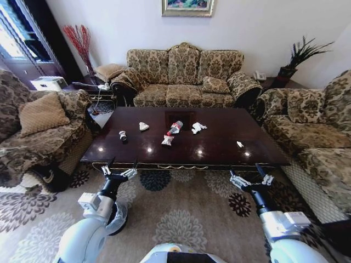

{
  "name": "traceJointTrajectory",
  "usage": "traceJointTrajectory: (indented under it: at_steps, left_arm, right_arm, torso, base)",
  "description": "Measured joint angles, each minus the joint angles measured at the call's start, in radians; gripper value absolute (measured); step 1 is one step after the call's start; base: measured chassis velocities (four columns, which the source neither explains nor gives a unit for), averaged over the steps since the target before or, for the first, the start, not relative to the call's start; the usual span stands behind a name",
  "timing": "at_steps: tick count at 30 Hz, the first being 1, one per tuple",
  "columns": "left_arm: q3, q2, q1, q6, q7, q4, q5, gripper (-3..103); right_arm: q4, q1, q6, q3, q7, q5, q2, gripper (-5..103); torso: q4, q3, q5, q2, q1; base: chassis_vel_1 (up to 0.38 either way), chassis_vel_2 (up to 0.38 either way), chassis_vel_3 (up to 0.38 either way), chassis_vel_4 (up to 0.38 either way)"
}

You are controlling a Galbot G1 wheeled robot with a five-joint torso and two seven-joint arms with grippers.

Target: Move to the front of the table and place the trash on the table into the trash bin.

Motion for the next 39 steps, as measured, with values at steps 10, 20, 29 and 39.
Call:
traceJointTrajectory:
  at_steps: [10, 20, 29, 39]
  left_arm:
    - [0.015, -0.001, 0.003, -0.002, 0.002, -0.004, -0.003, 100]
    - [0.016, -0.022, 0.001, -0.006, 0.006, 0.003, -0.019, 100]
    - [0.016, -0.031, 0.008, -0.011, 0.012, 0.011, -0.015, 100]
    - [0.015, -0.027, 0.007, -0.019, 0.026, 0.018, 0.017, 100]
  right_arm:
    - [0.005, -0.009, -0.003, 0.027, -0.009, 0.004, 0.019, 100]
    - [0.002, -0.005, -0.085, -0.026, 0.099, -0.035, 0.021, 100]
    - [0.001, -0.002, -0.082, -0.049, 0.105, -0.051, 0.023, 100]
    - [0.0, 0.004, -0.075, -0.078, 0.116, -0.078, 0.034, 100]
  torso:
    - [-0.0001, 0.0, 0.0, 0.0, 0.0]
    - [0.0, 0.0, -0.0001, 0.0, 0.0]
    - [0.0, 0.0, 0.0, 0.0, 0.0]
    - [0.0, 0.0, 0.0, 0.0, 0.0]
  base:
    - [0.0, 0.0, 0.0, 0.0]
    - [0.0, 0.0, 0.0, 0.0]
    - [0.0, 0.0, 0.0, 0.0]
    - [0.0, 0.0, 0.0, 0.0]
